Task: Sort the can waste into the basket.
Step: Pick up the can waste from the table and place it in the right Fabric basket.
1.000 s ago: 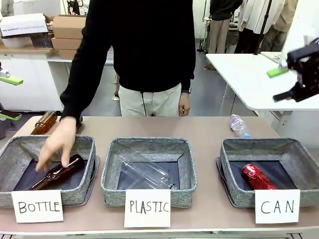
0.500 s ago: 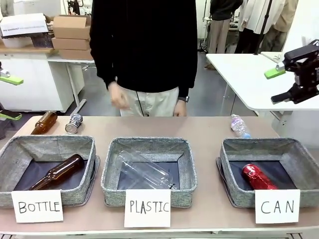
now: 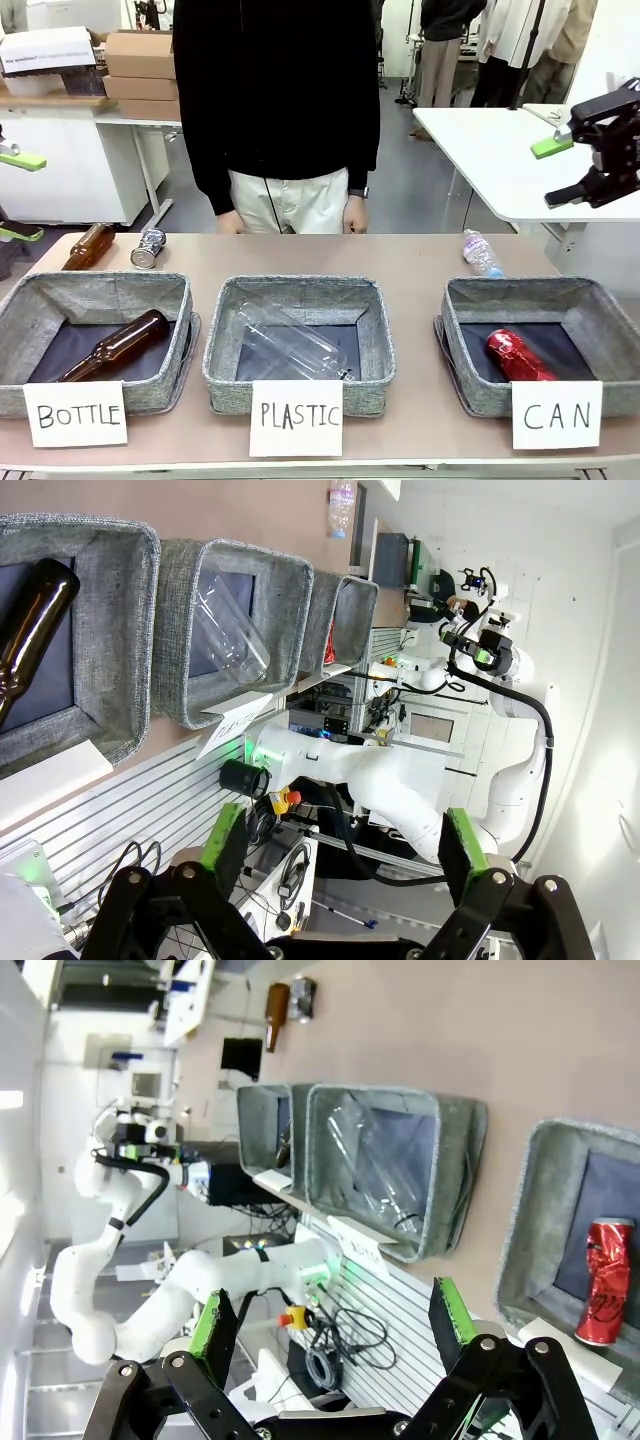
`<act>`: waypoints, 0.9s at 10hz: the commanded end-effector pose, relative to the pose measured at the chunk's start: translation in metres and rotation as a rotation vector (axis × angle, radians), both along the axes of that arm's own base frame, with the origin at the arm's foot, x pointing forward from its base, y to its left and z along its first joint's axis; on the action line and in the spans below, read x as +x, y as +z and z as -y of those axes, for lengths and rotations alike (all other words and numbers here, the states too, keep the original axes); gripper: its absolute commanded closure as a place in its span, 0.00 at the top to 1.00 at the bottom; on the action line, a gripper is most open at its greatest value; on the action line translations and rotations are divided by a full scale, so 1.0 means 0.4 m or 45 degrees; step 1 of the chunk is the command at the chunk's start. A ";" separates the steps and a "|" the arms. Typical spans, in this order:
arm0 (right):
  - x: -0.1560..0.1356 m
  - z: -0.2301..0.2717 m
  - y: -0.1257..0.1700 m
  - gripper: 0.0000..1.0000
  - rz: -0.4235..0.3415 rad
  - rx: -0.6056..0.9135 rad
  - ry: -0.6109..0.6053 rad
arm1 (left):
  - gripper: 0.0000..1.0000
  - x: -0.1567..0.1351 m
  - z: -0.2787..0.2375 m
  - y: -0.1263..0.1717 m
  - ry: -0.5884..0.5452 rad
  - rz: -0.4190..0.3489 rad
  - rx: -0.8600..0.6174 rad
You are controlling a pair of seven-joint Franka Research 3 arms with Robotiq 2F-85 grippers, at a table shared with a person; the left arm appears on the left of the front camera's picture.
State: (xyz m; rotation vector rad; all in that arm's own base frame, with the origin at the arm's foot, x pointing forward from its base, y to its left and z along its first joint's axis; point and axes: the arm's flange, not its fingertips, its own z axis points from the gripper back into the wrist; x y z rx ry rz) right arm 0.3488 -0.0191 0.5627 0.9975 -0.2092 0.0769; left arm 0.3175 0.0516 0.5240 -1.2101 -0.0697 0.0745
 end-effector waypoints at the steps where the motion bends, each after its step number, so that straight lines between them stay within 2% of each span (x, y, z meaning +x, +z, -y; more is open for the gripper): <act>1: -0.004 0.007 0.004 1.00 0.016 -0.006 0.022 | 1.00 -0.001 0.005 0.006 -0.008 0.021 -0.025; 3: -0.004 0.007 0.004 1.00 0.016 -0.006 0.022 | 1.00 0.000 0.000 0.000 0.000 0.000 0.000; 4: -0.004 0.007 0.004 1.00 0.016 -0.006 0.022 | 1.00 -0.004 0.021 0.043 0.006 0.145 0.306; 5: -0.004 0.007 0.004 1.00 0.016 -0.006 0.022 | 1.00 0.055 0.050 0.066 0.100 0.194 0.590; 7: -0.004 0.007 0.004 1.00 0.016 -0.006 0.022 | 1.00 0.243 0.152 0.045 0.098 0.288 1.324; 8: -0.004 0.007 0.004 1.00 0.016 -0.006 0.022 | 1.00 0.314 0.197 0.010 -0.061 0.222 1.447; 9: -0.004 0.007 0.004 1.00 0.016 -0.006 0.022 | 1.00 0.384 0.205 -0.021 -0.100 0.096 1.524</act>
